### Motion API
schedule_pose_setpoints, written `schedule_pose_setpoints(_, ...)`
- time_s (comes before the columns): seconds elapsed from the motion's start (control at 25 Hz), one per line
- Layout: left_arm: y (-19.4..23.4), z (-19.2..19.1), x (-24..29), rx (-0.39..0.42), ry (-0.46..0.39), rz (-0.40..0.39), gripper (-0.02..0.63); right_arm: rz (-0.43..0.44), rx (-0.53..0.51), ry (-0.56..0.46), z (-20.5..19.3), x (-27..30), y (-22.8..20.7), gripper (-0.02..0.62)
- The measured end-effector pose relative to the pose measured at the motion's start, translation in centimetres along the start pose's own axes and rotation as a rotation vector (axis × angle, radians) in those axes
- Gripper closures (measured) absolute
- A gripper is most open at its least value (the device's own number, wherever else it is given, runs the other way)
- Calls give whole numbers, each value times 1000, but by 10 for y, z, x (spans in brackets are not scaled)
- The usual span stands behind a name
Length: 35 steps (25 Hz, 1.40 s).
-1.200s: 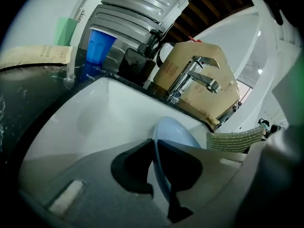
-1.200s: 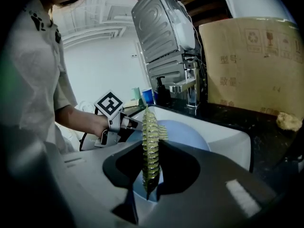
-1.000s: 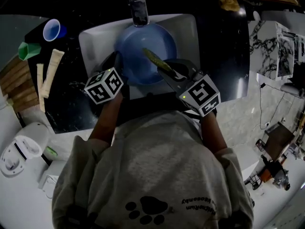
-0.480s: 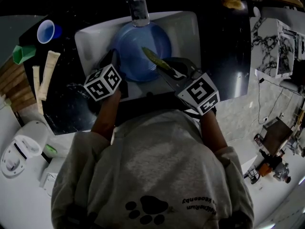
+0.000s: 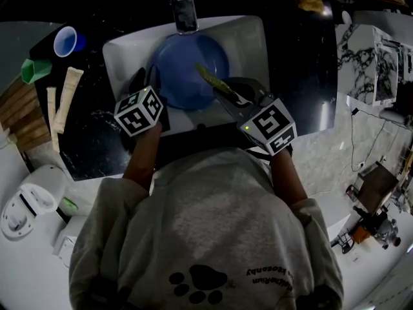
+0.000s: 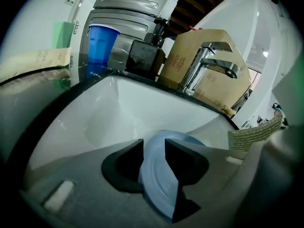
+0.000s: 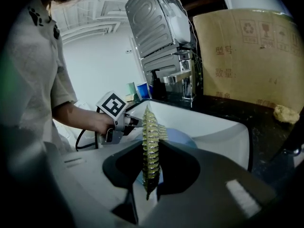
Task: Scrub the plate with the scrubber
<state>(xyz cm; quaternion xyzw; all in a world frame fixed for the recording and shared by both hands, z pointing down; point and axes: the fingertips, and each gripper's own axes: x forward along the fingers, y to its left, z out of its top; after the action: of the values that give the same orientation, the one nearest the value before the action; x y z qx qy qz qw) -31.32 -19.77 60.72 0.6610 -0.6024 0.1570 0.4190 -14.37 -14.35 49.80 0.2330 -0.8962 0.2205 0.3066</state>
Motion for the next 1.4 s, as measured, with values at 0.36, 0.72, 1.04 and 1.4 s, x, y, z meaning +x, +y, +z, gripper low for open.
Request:
schedule_pose_setpoints(0.36,-28,8,-26,171,-6,-34,463,-133,8,5,-8,-20,-16,523)
schedule_pose_setpoints(0.72,-73,18,-71,238,-99,-88,606,-254,-41,-37,-5,-40,-28,522)
schedule_pose_setpoints(1.04,-134,32,-127,312,-279,-133,606,-421,-131,-231,28,-85,-23,522)
schedule_pose_setpoints(1.4,-204,67,-201,375,-544,-175,606,-526,-164,-512,69,-164,-1,523)
